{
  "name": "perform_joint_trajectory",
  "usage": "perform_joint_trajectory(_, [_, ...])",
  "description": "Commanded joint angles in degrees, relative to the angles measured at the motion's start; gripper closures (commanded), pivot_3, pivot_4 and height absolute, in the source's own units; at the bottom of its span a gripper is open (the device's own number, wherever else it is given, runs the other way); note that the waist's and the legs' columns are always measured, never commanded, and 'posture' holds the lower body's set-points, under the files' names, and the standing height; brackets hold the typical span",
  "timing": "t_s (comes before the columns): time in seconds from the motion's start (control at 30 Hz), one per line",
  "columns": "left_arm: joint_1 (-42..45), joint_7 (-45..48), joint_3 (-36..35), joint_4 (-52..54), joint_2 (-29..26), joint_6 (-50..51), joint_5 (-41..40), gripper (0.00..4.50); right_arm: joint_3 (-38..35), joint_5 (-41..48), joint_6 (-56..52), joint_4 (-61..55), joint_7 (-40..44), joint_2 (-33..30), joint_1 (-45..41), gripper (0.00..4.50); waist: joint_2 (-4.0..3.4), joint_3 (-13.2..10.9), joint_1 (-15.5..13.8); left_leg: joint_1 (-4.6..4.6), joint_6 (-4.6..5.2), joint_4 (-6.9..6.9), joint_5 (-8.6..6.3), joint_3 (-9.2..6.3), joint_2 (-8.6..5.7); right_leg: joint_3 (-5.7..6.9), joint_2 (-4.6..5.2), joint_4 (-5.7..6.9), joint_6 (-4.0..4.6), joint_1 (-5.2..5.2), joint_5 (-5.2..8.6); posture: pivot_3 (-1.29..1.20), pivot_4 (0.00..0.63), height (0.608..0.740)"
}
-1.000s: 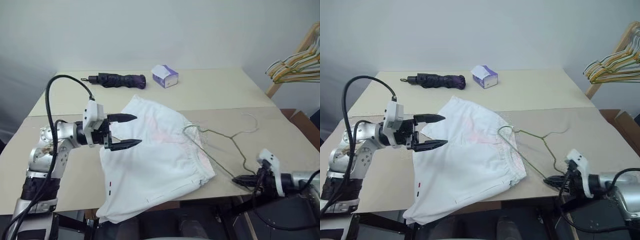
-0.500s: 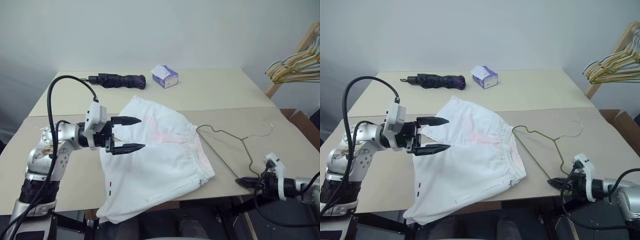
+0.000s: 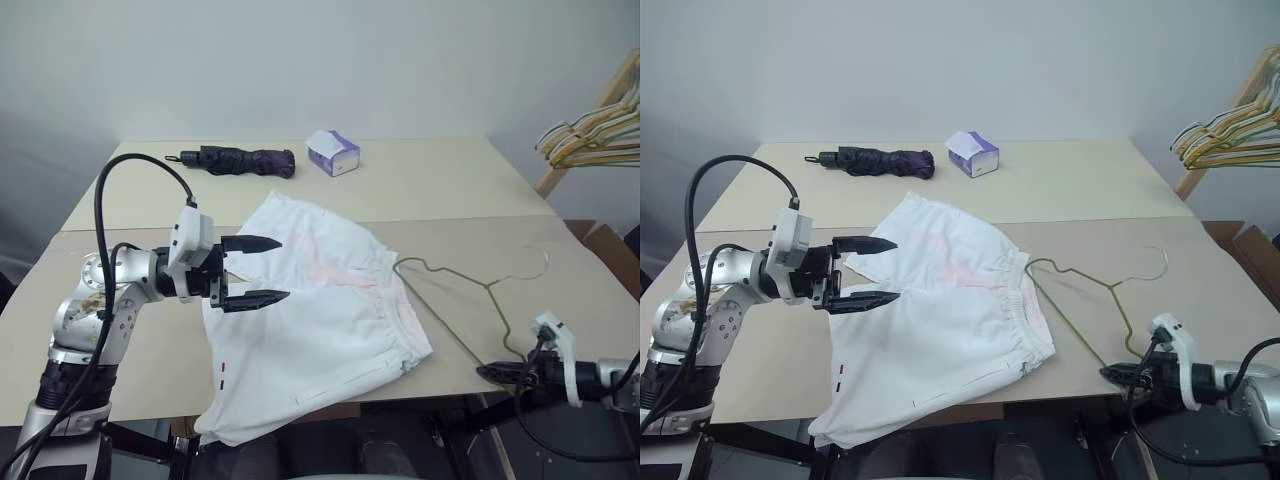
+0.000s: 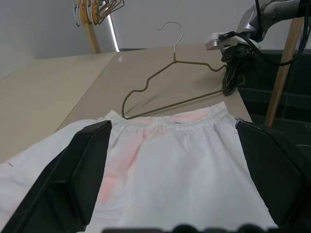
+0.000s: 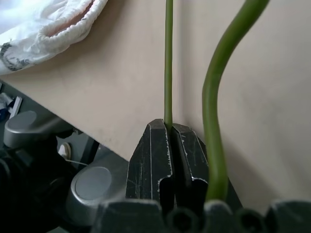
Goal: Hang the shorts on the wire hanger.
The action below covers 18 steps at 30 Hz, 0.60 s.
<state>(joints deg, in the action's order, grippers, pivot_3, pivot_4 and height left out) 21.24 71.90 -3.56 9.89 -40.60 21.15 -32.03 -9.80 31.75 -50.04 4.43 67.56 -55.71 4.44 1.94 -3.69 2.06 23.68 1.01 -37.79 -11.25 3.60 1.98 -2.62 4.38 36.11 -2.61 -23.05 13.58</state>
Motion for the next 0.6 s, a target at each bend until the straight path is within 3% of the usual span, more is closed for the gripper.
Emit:
perform_joint_trajectory(0.03, [-0.2, -0.4, -0.7, 1.7, -0.2, -1.4, -0.3, 0.09, 0.1, 0.4, -1.2, -0.9, 1.3, -2.2, -1.1, 4.50, 0.00, 0.0, 0.1, 0.00, 0.00, 0.00, 0.00, 0.00, 0.00, 0.00, 0.00, 0.00, 0.00, -0.01, 0.00, -0.01, 0.038, 0.740])
perform_joint_trajectory(0.6, [-0.9, -2.4, -1.0, 2.8, -0.3, -2.2, 0.1, 0.09, 10.5, -2.5, -4.0, 4.9, 7.0, -5.7, -14.9, 4.50, -0.01, 0.0, -0.8, 0.07, 0.01, 0.01, -0.01, 0.01, 0.00, -0.01, 0.02, -0.02, -0.14, -0.08, 0.09, 0.02, 0.049, 0.740])
